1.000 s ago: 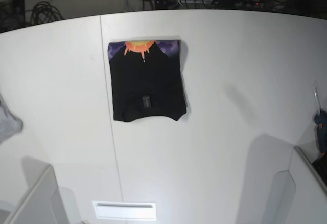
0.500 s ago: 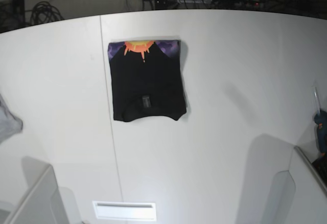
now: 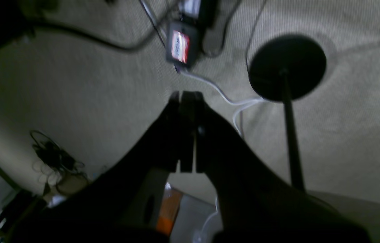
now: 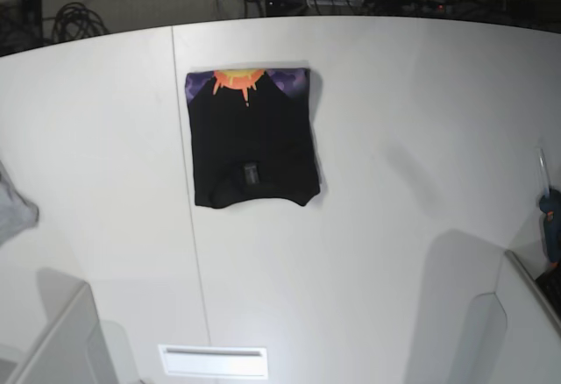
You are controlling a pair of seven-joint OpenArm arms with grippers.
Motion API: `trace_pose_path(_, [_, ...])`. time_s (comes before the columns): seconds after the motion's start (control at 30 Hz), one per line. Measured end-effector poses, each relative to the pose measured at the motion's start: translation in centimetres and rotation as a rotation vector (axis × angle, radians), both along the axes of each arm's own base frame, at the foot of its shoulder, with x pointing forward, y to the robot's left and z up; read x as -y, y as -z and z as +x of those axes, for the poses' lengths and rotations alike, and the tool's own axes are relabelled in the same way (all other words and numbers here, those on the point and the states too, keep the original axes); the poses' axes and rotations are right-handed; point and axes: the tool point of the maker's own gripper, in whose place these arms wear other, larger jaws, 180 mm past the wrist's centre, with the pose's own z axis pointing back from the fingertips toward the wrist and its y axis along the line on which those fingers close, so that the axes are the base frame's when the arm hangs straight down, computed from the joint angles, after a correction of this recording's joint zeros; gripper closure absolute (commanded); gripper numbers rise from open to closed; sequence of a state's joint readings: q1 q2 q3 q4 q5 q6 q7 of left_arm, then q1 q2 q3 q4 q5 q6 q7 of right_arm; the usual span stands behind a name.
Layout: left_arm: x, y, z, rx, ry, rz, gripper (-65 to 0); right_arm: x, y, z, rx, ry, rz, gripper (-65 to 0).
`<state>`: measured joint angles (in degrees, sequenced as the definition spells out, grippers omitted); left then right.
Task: Fold the T-shirt properly
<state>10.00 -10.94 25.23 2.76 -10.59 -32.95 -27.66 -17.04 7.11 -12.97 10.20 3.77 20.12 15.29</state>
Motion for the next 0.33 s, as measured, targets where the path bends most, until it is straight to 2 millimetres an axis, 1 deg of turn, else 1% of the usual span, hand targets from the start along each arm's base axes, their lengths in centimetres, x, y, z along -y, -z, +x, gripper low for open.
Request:
trace_pose_path(0.13, [0.0,0.1,0.4,-0.003,0.011,0.002,0.0,0.7,0.6,0.6,0.034,-0.016,-0.113,0.0])
trace_pose_path(0.2, [0.0,0.1,0.4,-0.002,0.011,0.001,0.0,1.2,0.7,0.9,0.04,-0.018,-0.133,0.0])
trace_pose_path(0.3, [0.0,0.1,0.2,-0.005,0.012,0.001,0.0,1.3,1.0,2.4,0.062,-0.016,-0.135,0.0])
trace_pose_path(0.33, [0.2,0.1,0.4,0.0,0.014,-0.002,0.0,1.2,1.0,3.0,0.073,-0.015,-0.133,0.0])
